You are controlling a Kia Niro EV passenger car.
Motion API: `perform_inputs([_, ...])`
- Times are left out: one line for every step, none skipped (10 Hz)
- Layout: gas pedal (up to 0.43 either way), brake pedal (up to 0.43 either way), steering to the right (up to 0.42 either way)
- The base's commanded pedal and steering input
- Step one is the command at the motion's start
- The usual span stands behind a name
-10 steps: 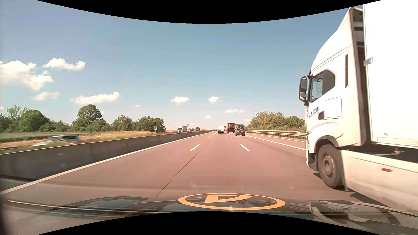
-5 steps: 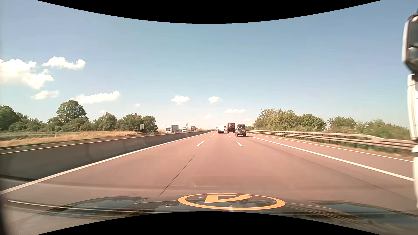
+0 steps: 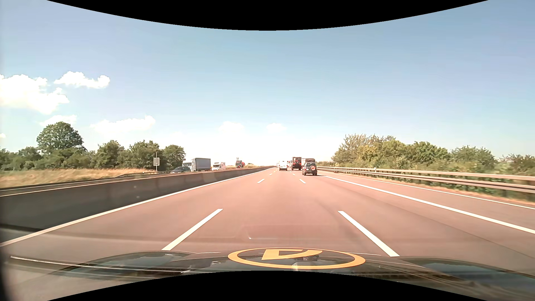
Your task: Follow the waypoints while adhering to traffic rules and regulations
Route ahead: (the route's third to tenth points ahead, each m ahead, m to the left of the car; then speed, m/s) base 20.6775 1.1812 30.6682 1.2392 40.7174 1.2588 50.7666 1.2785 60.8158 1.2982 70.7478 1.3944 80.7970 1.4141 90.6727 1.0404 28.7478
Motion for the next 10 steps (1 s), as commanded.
perform_inputs([0.378, 0.0, -0.002])
perform_inputs([0.37, 0.0, -0.002])
perform_inputs([0.37, 0.0, -0.002])
perform_inputs([0.37, 0.0, -0.002])
perform_inputs([0.37, 0.0, -0.001])
perform_inputs([0.37, 0.0, -0.002])
perform_inputs([0.358, 0.0, -0.001])
perform_inputs([0.358, 0.0, -0.001])
perform_inputs([0.358, 0.0, -0.002])
perform_inputs([0.358, 0.0, -0.001])
